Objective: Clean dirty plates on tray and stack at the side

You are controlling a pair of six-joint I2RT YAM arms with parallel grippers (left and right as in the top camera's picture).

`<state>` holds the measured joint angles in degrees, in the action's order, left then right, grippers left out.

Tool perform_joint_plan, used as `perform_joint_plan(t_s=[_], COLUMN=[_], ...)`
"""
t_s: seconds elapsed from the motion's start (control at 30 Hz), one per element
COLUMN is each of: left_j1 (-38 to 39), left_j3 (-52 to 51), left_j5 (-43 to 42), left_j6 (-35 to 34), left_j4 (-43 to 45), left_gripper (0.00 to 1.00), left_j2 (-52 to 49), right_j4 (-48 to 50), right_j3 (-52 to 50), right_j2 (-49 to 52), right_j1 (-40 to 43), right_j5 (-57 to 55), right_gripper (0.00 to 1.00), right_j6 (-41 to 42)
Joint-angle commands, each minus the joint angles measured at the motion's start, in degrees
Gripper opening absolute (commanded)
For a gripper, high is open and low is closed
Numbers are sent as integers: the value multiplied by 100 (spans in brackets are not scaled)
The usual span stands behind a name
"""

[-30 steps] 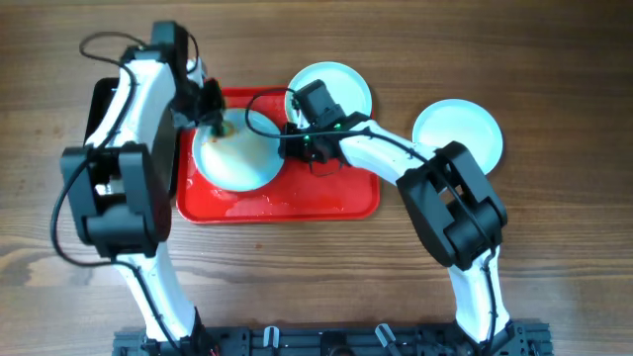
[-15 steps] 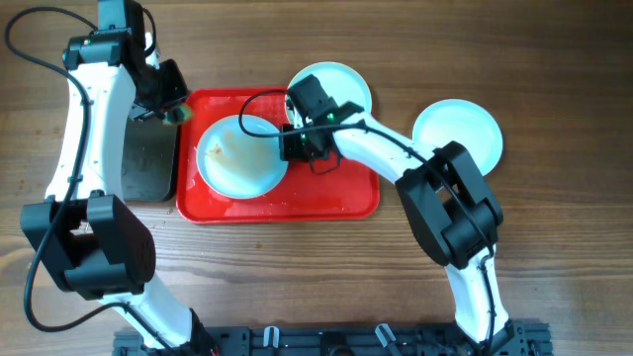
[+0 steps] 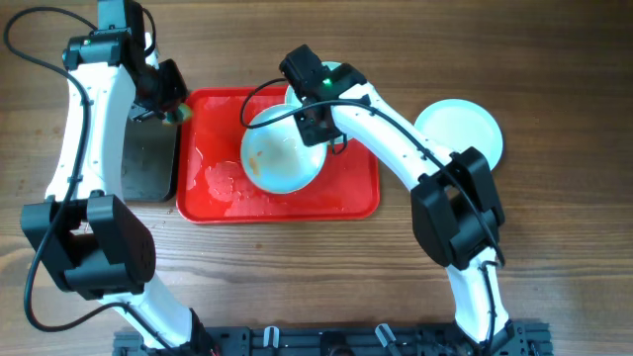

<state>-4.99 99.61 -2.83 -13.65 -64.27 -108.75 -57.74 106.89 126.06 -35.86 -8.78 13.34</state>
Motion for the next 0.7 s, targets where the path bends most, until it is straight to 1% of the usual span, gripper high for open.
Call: perform_joint_plan(t_s=[0.0, 0.2, 0.27, 0.33, 0.47, 0.67], left_j1=[-15, -15, -15, -20, -28, -133], left_j3=[46, 46, 46, 46, 46, 46], left_j5=[81, 79, 79, 81, 83, 105], left_j6=[-31, -33, -33, -31, -31, -31], left_j4=[13, 11, 11, 11, 17, 85], left_gripper=[4, 4, 4, 4, 4, 4], left_j2=[22, 22, 20, 20, 20, 20], right_j4=[-39, 48, 210, 310, 608, 763], right_j3=[162, 166, 166, 166, 166, 166], right_j2=[-306, -308, -308, -308, -308, -330], right_j1=[-293, -1156, -1480, -1668, -1928, -2035], right_j5=[-1320, -3665, -4848, -5600, -6332, -6430], right_gripper=[4, 4, 4, 4, 4, 4], right_j6=[-286, -286, -282, -269, -264, -267])
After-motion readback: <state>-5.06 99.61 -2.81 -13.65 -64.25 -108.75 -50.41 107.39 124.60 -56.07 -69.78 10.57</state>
